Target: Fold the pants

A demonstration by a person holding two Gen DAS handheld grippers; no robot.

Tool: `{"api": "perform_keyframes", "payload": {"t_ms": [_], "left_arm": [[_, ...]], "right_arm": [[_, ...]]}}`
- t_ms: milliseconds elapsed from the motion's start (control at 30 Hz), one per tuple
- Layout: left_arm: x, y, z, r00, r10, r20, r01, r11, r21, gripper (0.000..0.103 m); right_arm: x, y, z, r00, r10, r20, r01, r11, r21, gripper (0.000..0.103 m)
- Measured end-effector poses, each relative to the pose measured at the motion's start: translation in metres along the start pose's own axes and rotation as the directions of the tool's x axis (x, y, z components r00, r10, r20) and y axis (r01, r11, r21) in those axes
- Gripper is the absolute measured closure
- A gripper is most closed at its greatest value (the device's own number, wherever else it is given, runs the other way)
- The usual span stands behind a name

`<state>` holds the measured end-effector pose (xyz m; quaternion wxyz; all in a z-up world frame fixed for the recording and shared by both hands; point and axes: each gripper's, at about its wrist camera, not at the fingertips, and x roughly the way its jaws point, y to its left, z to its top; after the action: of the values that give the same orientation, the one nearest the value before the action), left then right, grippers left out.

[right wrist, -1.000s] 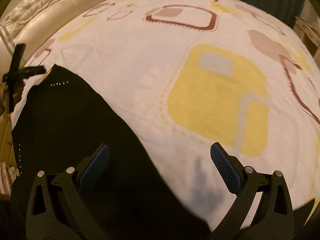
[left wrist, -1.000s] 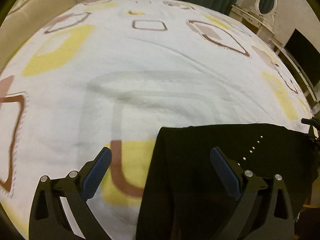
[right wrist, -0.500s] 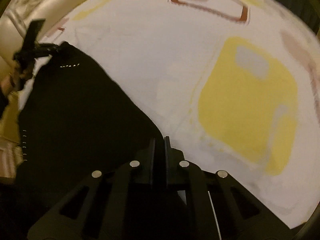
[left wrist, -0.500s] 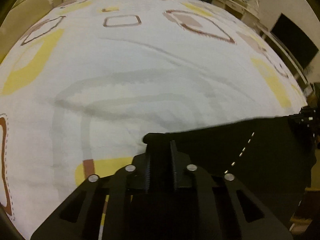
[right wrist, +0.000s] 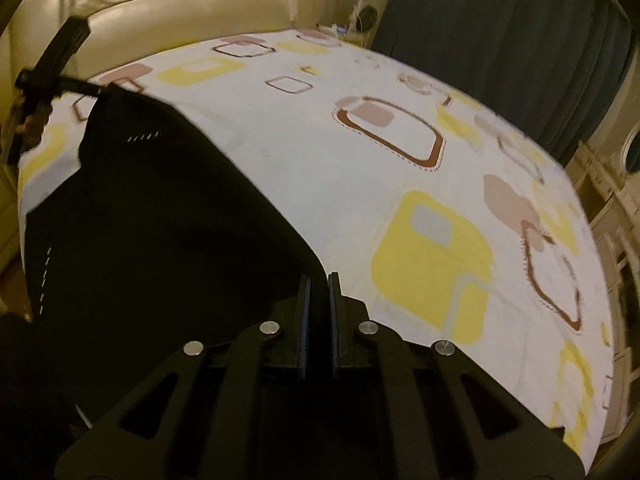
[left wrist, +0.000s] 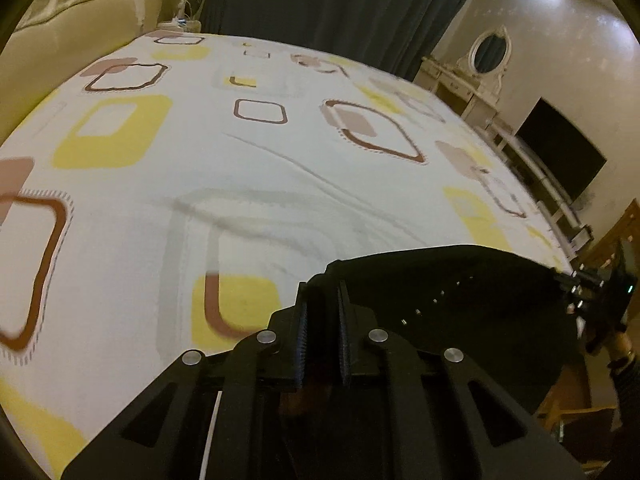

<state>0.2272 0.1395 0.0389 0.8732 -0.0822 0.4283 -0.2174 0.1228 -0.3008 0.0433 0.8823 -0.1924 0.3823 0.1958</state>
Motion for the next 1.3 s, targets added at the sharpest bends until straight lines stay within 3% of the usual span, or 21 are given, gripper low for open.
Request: {"api": "perform_keyframes", "payload": {"t_ms": [167, 367, 733, 1200, 1300], "left_arm": [[-0.034, -0.011, -0.035, 1.0, -0.017, 0.015, 0.017, 1.0, -0.015, 0.09], [-0.061, -0.019, -0.088, 1.0, -0.004, -0.008, 0.004, 1.0, -0.014, 0.09], [-0.053, -0.003, -0.168, 0.996, 0.016, -0.091, -0.026, 0.993, -0.112, 0.093], [-0.041, 0.009, -0.194, 0.99, 0.048, -0.136, -0.069, 0.984, -0.161, 0.098], [-0.05, 0.007, -0.198, 0.991, 0.051, -0.124, -0.07, 0.986, -0.154, 0.098]], "right_arm": [[-0.029, 0.033, -0.037, 1.0, -0.012, 0.026, 0.013, 0.999, -0.031, 0.096], [-0.043, 0.067, -0.078, 1.0, 0.001, -0.007, -0.002, 0.999, -0.05, 0.096], [-0.039, 0.105, -0.128, 0.995, 0.042, -0.088, -0.044, 0.999, -0.023, 0.095], [-0.037, 0.115, -0.147, 0.993, 0.057, -0.103, -0.054, 0.998, 0.026, 0.091], [-0.045, 0.109, -0.148, 0.993, 0.067, -0.094, -0.06, 0.996, 0.071, 0.074]]}}
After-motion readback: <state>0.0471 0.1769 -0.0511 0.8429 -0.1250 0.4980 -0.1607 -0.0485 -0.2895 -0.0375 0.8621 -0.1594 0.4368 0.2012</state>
